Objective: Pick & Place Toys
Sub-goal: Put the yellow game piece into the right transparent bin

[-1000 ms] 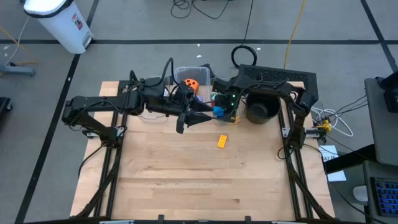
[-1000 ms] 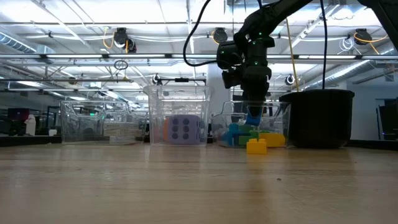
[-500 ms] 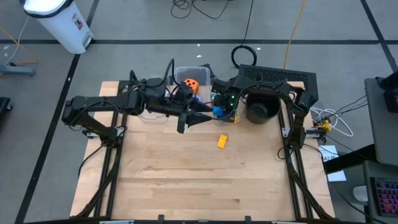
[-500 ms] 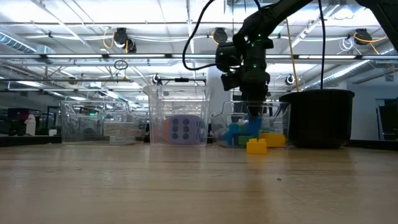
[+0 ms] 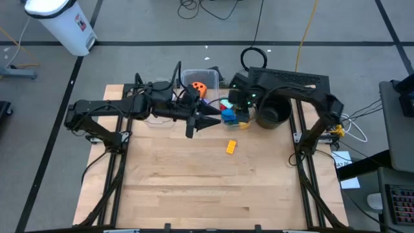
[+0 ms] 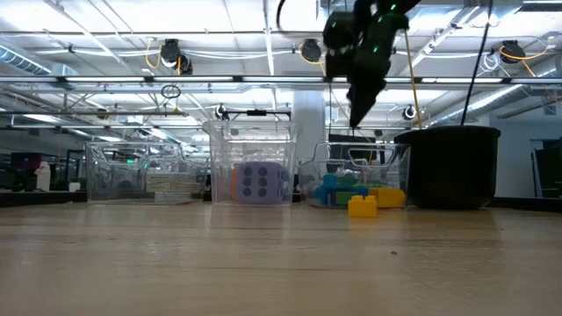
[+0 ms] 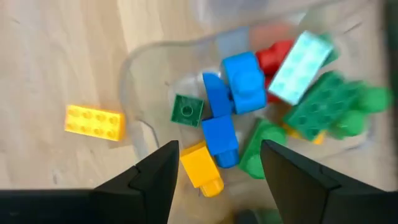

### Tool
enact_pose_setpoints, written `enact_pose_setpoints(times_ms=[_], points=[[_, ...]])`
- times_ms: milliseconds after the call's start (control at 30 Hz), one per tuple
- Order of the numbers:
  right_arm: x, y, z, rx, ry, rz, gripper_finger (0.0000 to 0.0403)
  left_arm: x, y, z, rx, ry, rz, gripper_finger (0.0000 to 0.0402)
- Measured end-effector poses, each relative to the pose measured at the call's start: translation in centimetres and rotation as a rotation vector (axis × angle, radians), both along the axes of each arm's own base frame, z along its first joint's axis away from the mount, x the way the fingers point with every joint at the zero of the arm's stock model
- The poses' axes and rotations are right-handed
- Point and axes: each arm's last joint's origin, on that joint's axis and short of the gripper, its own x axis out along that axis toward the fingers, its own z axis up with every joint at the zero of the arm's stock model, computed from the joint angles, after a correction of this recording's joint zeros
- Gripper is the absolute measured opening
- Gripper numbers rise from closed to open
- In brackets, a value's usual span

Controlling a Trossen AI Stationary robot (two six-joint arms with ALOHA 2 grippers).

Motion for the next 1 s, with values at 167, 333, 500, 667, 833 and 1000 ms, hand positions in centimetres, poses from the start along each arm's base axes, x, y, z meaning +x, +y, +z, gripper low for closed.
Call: enact_pose_setpoints(times_ms=[167, 333, 500, 667, 833, 1000], points=[[-2.1, 1.3, 4.3, -0.063, -0.167, -0.029, 0.0213, 0.0, 0.0, 0.0, -0.014, 0.001, 0.0, 0.0227], [-4.4, 2.7, 8.7, -0.098, -0.396, -0.132, 0.0213, 0.0, 0.0, 0.0, -0.069, 0.006, 0.001, 0.0227], [-6.7, 3.9, 11.9, -0.069, -0.589, -0.259, 0.021, 0.0, 0.0, 0.0, -0.067, 0.006, 0.001, 0.0227], [-8.4, 4.8, 13.0, 0.085, -0.662, -0.393, 0.021, 0.2, 0.0, -0.2, -0.019, 0.006, -0.001, 0.0227], [-8.8, 7.0, 12.1, 0.317, -0.693, -0.237, 0.0207, 0.9, 0.0, -0.8, -0.026, 0.022, 0.001, 0.0227], [-7.8, 10.9, 9.8, 0.299, -0.63, -0.112, 0.0207, 2.0, -0.2, -2.0, -0.058, 0.07, -0.007, 0.0227]])
